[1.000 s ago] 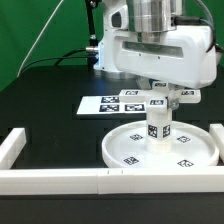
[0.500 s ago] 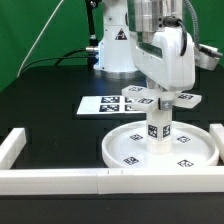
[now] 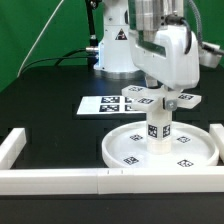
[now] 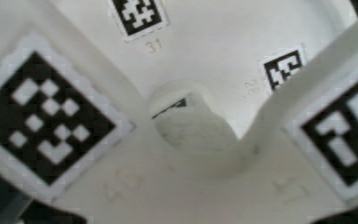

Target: Assemble round table

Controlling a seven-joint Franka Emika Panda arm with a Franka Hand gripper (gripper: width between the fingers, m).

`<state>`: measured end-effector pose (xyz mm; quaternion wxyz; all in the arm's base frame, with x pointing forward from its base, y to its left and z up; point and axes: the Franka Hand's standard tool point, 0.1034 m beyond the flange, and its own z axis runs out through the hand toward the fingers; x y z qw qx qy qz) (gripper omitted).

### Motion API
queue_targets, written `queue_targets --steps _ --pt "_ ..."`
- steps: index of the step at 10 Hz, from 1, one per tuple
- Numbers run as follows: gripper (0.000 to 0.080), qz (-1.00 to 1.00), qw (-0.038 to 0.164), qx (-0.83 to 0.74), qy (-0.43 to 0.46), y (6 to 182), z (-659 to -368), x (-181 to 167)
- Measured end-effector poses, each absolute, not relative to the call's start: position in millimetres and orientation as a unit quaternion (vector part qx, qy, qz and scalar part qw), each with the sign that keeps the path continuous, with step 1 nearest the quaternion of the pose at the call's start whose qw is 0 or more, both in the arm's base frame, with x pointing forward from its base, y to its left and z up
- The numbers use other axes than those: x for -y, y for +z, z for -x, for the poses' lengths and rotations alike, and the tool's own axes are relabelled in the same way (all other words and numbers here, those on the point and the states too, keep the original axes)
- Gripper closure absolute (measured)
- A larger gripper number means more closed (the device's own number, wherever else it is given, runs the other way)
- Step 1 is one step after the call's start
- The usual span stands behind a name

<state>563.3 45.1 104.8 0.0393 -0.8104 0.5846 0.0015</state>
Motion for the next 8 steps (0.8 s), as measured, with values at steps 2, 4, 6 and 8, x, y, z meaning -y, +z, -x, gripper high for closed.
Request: queue_targets --steps 2,4,6,8 --pt "0.015 0.863 0.045 -0.504 0.003 119.0 -565.0 -46.5" --pt "0.0151 0.911 0.043 -0.41 -0.001 115.1 -562.7 -45.0" --pt "0.0151 0.967 0.042 -0.25 -0.003 114.8 -562.6 -39.5" --pt "0.0151 0.989 0.028 -0.142 -0.004 115.2 -561.8 -44.8"
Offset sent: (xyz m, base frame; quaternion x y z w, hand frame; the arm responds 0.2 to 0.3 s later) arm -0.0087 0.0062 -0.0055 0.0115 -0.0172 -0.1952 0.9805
